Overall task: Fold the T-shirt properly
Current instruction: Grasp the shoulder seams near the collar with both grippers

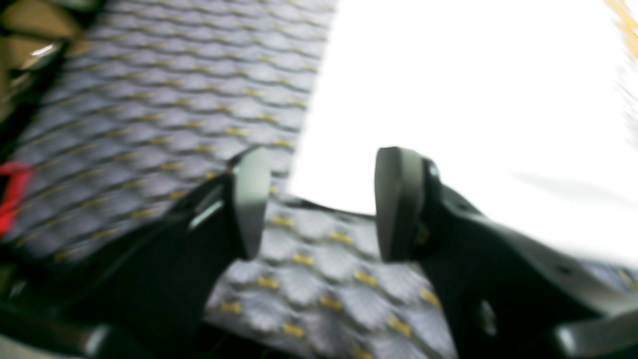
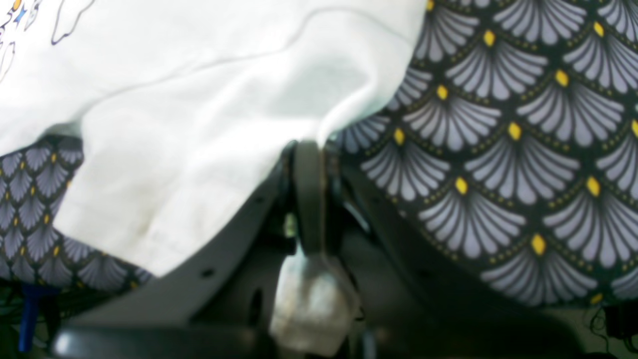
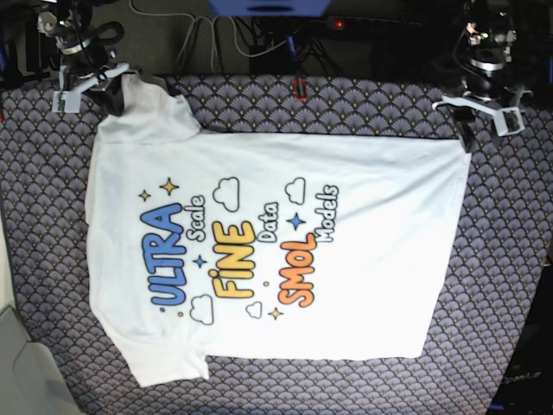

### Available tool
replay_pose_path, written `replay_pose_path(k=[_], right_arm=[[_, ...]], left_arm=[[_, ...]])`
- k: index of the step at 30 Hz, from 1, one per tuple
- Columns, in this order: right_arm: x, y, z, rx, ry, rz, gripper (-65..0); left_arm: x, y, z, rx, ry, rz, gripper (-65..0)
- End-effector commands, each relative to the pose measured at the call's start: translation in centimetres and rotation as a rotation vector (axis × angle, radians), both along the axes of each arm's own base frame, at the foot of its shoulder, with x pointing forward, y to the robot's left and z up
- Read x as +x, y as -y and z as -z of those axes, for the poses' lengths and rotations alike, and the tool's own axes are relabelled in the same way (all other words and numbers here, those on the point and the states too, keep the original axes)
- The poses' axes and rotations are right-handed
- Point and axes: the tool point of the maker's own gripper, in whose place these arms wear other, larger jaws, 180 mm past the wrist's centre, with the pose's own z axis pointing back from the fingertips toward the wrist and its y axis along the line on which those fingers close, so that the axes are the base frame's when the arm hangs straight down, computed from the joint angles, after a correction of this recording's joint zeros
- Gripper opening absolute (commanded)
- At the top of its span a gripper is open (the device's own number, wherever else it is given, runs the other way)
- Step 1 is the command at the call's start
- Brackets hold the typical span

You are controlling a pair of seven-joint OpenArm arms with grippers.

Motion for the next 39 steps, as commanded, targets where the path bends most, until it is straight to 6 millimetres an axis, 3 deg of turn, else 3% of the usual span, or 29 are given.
replay_pose_path(k=[1, 12, 20, 30, 33, 38, 39], right_arm=[[-2.4, 0.3, 2.2, -0.038, -0.143, -0.022, -65.0], [-2.4, 0.1, 2.2, -0.036, -0.142, -0.026, -65.0], [-2.4, 0.1, 2.2, -0.036, -0.142, -0.026, -65.0], [-2.5, 0.2, 2.2, -0.036, -0.143, -0.025, -65.0], [-2.4, 0.2, 2.2, -0.036, -0.142, -0.025, -65.0], [-2.3, 0.3, 2.1, -0.039, -0.137, -0.026, -65.0], [-2.3, 0.3, 2.1, -0.039, -0.137, -0.026, -65.0]], left_arm=[[0.1, -0.9, -0.6, 0.023, 0.026, -0.016, -30.2], [1.8, -3.1, 2.7, -0.005, -0.009, -0.095, -29.9], [3.4, -0.6, 5.0, -0.036, -0.055, -0.019, -29.8], [3.1, -0.6, 6.3, -0.049, -0.082, -0.032, -30.5], [3.0, -0.6, 6.4, -0.052, -0.085, -0.032, -36.8], [2.8, -0.5, 6.5, -0.055, -0.089, -0.032, -64.0], [2.8, -0.5, 6.5, -0.054, -0.09, -0.033, -65.0]])
